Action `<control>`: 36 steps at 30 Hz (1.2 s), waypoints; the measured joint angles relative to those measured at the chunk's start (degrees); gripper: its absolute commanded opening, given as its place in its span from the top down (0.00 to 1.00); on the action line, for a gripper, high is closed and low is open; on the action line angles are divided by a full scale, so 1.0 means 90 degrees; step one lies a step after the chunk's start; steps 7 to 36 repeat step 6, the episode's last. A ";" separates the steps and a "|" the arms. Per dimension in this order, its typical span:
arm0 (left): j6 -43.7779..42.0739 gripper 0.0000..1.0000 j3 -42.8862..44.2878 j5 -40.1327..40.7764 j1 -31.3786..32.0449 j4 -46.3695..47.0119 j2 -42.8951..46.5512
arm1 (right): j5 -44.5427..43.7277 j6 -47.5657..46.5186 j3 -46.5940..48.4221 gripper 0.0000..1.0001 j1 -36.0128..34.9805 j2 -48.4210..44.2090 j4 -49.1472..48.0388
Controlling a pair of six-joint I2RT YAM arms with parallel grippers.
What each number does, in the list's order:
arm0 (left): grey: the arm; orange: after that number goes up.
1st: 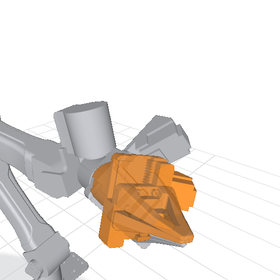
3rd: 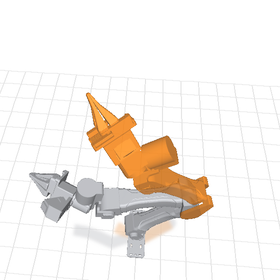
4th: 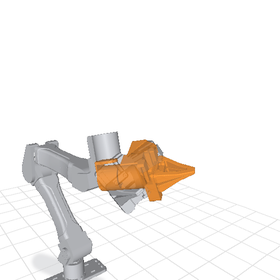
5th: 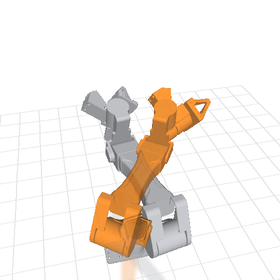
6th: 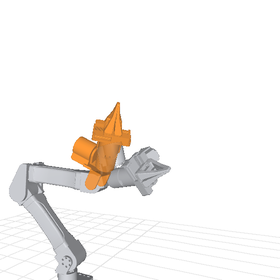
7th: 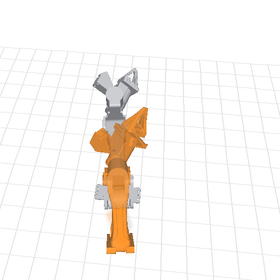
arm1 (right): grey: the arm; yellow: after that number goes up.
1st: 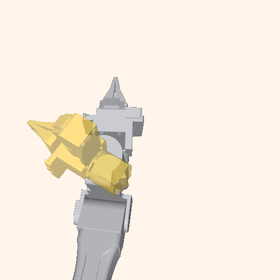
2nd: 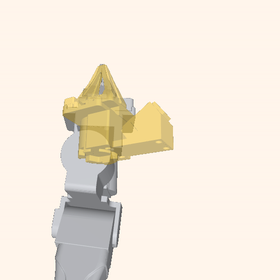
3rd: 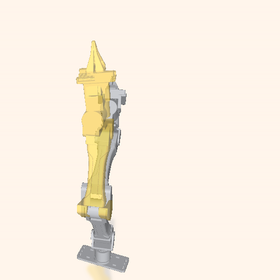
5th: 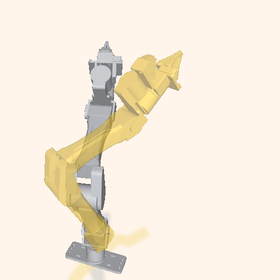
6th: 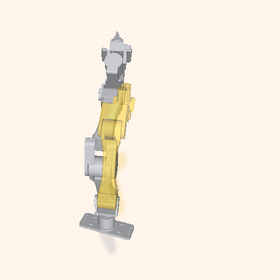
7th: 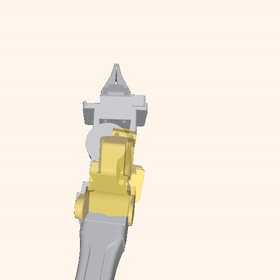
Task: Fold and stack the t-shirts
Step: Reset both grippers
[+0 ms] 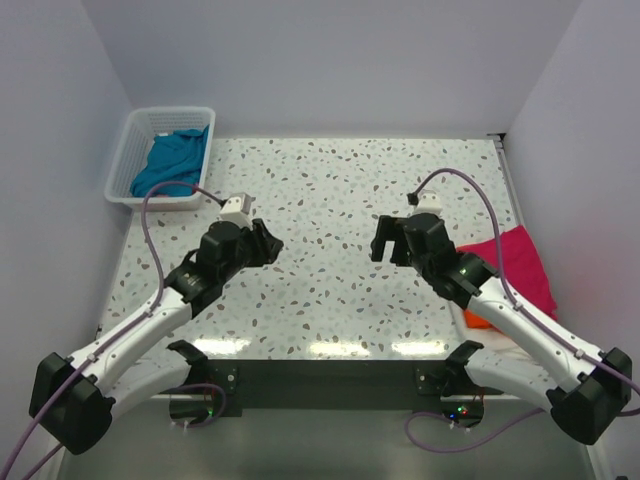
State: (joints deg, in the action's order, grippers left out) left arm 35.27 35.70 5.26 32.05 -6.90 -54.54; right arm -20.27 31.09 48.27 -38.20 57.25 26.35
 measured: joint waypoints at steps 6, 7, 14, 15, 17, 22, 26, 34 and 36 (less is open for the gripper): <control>0.0000 0.53 -0.0083 0.0002 0.0000 -0.0017 0.0002 | -0.0138 -0.0085 -0.0007 0.01 0.0000 -0.0080 0.0010; 0.0000 0.53 -0.0083 0.0002 0.0000 -0.0017 0.0002 | -0.0138 -0.0085 -0.0007 0.01 0.0000 -0.0080 0.0010; 0.0000 0.53 -0.0083 0.0002 0.0000 -0.0017 0.0002 | -0.0138 -0.0085 -0.0007 0.01 0.0000 -0.0080 0.0010; 0.0000 0.53 -0.0083 0.0002 0.0000 -0.0017 0.0002 | -0.0138 -0.0085 -0.0007 0.01 0.0000 -0.0080 0.0010; 0.0000 0.53 -0.0083 0.0002 0.0000 -0.0017 0.0002 | -0.0138 -0.0085 -0.0007 0.01 0.0000 -0.0080 0.0010; 0.0000 0.53 -0.0083 0.0002 0.0000 -0.0017 0.0002 | -0.0138 -0.0085 -0.0007 0.01 0.0000 -0.0080 0.0010; 0.0000 0.53 -0.0083 0.0002 0.0000 -0.0017 0.0002 | -0.0138 -0.0085 -0.0007 0.01 0.0000 -0.0080 0.0010; 0.0000 0.53 -0.0083 0.0002 0.0000 -0.0017 0.0002 | -0.0138 -0.0085 -0.0007 0.01 0.0000 -0.0080 0.0010; 0.0000 0.53 -0.0083 0.0002 0.0000 -0.0017 0.0002 | -0.0138 -0.0085 -0.0007 0.01 0.0000 -0.0080 0.0010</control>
